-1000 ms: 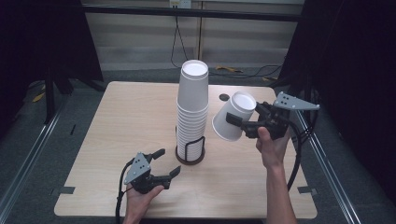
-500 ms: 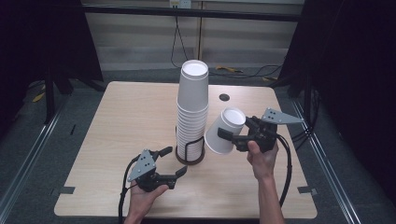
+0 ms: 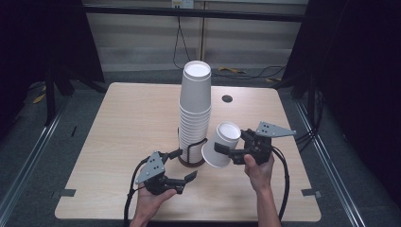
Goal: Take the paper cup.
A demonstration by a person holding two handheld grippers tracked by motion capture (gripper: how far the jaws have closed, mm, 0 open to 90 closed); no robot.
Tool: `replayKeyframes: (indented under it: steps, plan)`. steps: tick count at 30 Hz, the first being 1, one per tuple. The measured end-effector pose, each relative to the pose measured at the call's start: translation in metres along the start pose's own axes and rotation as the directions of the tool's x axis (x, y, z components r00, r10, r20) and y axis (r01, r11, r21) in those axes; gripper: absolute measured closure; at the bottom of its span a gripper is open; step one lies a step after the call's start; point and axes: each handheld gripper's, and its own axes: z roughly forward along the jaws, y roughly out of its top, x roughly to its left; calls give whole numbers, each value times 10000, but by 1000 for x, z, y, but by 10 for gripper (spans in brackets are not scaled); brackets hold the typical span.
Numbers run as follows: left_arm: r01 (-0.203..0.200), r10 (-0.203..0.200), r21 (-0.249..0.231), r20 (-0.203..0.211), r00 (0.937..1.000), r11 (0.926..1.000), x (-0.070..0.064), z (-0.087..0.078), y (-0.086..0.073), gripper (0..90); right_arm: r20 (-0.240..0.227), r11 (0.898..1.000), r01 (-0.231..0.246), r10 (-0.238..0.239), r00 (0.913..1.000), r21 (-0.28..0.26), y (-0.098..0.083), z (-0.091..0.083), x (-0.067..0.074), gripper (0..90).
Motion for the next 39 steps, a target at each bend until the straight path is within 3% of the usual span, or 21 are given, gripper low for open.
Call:
replayKeyframes:
  steps: [6,29,39]
  plan:
    - [-160,161,-24,424,9990,9999,-6,8,2,157,-179,9999,-96,96,9998,-36,-9,3,2,224]
    - [-390,397,-117,715,9967,9992,-10,17,9,155,-1165,9996,46,-15,9932,268,-26,27,17,224]
    - [-321,300,212,917,9953,9993,-8,27,8,90,-1547,9995,-29,78,9879,321,-29,35,21,225]
